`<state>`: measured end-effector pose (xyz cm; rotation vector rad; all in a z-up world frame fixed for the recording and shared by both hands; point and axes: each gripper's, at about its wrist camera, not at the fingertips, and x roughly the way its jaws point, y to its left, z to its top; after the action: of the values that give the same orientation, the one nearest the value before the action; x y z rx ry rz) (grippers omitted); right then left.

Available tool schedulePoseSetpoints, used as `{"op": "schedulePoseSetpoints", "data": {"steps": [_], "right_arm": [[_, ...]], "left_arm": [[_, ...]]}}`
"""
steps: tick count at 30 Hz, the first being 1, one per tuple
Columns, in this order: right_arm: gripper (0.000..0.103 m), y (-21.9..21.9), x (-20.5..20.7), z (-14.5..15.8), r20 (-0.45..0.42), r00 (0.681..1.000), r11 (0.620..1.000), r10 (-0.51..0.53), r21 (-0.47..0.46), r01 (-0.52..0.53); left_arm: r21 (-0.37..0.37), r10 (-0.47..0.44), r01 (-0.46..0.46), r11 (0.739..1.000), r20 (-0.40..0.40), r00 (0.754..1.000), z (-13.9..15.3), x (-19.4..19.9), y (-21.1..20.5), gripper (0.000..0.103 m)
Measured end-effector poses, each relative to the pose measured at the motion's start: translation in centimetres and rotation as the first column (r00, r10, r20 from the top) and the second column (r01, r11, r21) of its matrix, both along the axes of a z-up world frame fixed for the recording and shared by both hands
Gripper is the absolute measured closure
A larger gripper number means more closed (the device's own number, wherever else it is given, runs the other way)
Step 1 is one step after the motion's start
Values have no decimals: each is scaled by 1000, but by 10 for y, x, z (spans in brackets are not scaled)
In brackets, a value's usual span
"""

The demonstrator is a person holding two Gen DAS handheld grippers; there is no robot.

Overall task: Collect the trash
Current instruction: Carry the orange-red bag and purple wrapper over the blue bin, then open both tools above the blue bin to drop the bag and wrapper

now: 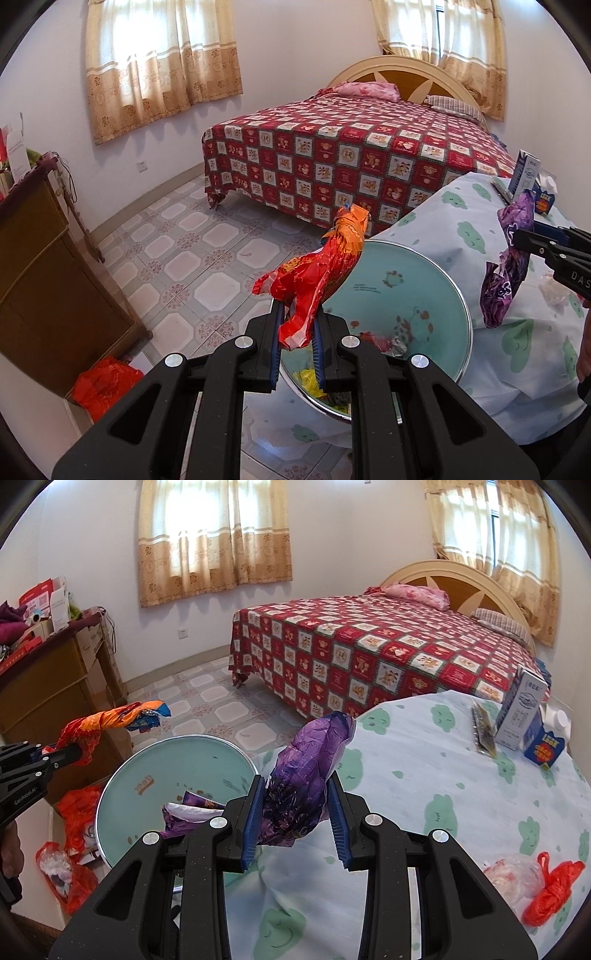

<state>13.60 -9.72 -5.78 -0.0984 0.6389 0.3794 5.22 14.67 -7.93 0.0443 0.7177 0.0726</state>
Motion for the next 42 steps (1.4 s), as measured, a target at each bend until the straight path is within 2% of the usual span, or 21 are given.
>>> {"op": "schedulePoseSetpoints", "data": {"steps": [16,25,28,29,31,33,35,39,42], "right_arm": [[69,20,2,-2,0,999,999,33,-14,-33],[68,30,2,-5,-3,999,998,53,-20,-53],[65,33,3,-8,-14,997,997,76,-11,-76],[63,33,4,-8,-14,997,997,76,-13,-77],[51,35,4,-11,-19,997,997,81,-12,-81],[50,37,2,-12,-21,996,996,85,-14,-86],[47,35,1,-13,-18,997,997,80,-11,-80],[45,28,-1,-13,-20,998,998,62,0,-62],[42,19,-5,-12,-12,999,999,43,2,-43]], "left_arm": [[0,9,-9,1000,-2,1000,-2,2,2,89],[-9,-16,16,1000,-1,1000,-3,3,-6,89],[-19,-28,28,999,-5,1000,-4,3,-9,84],[-17,-27,27,999,-5,1000,-4,2,-10,76],[-19,-34,34,999,-5,999,-5,2,-12,69],[-19,-42,41,999,-9,999,-7,1,-15,68],[-19,-42,41,999,-11,999,-8,1,-16,60],[-17,-38,38,999,-17,999,-10,1,-17,57],[-10,-37,37,999,-22,999,-13,1,-18,51]]}}
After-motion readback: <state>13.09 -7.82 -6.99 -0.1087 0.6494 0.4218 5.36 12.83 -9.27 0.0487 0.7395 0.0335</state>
